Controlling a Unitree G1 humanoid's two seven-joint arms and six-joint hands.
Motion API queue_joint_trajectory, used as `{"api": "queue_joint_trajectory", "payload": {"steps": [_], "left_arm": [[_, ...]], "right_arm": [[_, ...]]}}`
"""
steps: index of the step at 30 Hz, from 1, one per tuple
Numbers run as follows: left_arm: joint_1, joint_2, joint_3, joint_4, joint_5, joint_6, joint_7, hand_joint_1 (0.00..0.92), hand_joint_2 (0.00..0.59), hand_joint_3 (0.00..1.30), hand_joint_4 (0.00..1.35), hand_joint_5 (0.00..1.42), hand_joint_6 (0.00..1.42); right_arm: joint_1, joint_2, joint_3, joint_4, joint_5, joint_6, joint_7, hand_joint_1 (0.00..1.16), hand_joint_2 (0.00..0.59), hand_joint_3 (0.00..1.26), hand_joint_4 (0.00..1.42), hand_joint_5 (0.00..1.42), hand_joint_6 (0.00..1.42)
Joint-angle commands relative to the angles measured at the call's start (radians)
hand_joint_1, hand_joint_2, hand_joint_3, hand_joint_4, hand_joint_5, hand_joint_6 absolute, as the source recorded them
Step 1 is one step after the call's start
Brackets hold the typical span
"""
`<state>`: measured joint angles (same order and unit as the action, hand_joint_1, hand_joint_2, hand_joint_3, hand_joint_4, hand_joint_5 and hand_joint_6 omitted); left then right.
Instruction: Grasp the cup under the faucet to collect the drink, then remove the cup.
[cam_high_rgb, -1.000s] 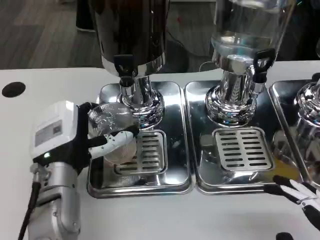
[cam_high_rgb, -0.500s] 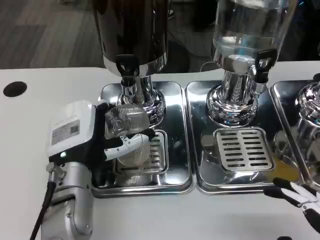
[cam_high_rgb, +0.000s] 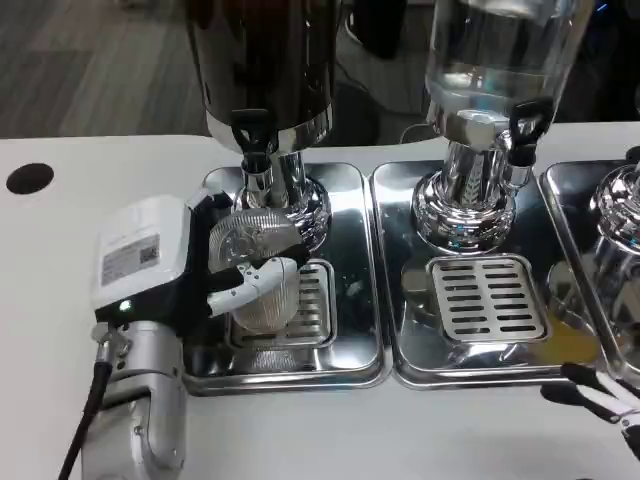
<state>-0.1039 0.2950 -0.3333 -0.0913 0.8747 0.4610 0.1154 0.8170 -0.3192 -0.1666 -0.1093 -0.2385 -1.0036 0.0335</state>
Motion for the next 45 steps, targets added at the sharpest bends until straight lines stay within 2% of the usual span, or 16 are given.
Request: {"api": "queue_joint_trajectory", "payload": {"steps": [1, 5, 8, 15, 23, 27, 35, 45], "left_arm": [[0.022, -0.013, 0.010, -0.032, 0.007, 0.003, -0.001, 0.134, 0.040, 0.31, 0.35, 0.63, 0.57], [0.046, -0.017, 0.037, -0.073, -0.007, -0.019, 0.024, 0.044, 0.028, 0.29, 0.27, 0.62, 0.57], [0.077, -0.020, 0.072, -0.117, -0.030, -0.056, 0.050, 0.017, 0.032, 0.29, 0.25, 0.63, 0.59], [0.133, -0.010, 0.149, -0.235, -0.072, -0.150, 0.072, 0.028, 0.057, 0.31, 0.27, 0.68, 0.66], [0.124, -0.017, 0.195, -0.330, -0.109, -0.214, 0.037, 0.046, 0.060, 0.33, 0.28, 0.72, 0.69], [0.094, -0.028, 0.201, -0.329, -0.131, -0.221, 0.013, 0.056, 0.063, 0.33, 0.28, 0.73, 0.70], [0.030, -0.061, 0.174, -0.278, -0.158, -0.229, -0.036, 0.063, 0.068, 0.33, 0.28, 0.75, 0.71], [0.036, -0.066, 0.158, -0.271, -0.179, -0.247, -0.058, 0.082, 0.075, 0.41, 0.37, 0.80, 0.74]], "right_arm": [[0.009, -0.004, -0.007, 0.007, 0.020, -0.021, 0.010, 0.54, 0.444, 0.27, 0.13, 0.12, 0.04], [0.009, -0.003, -0.006, 0.012, 0.019, -0.024, 0.012, 0.55, 0.441, 0.27, 0.13, 0.12, 0.04], [0.009, -0.001, -0.005, 0.017, 0.016, -0.026, 0.011, 0.55, 0.438, 0.27, 0.13, 0.12, 0.04], [0.001, 0.002, -0.002, 0.017, 0.014, -0.023, 0.015, 0.55, 0.435, 0.28, 0.13, 0.12, 0.04], [-0.009, 0.009, 0.009, 0.007, 0.003, -0.013, 0.020, 0.55, 0.431, 0.28, 0.13, 0.12, 0.04], [-0.009, 0.009, 0.009, 0.006, 0.003, -0.013, 0.019, 0.55, 0.428, 0.28, 0.13, 0.12, 0.03], [-0.001, 0.004, -0.001, 0.020, 0.013, -0.024, 0.016, 0.55, 0.422, 0.28, 0.13, 0.12, 0.03], [-0.008, 0.003, 0.000, 0.024, 0.015, -0.025, 0.019, 0.55, 0.421, 0.26, 0.13, 0.12, 0.03]]}}
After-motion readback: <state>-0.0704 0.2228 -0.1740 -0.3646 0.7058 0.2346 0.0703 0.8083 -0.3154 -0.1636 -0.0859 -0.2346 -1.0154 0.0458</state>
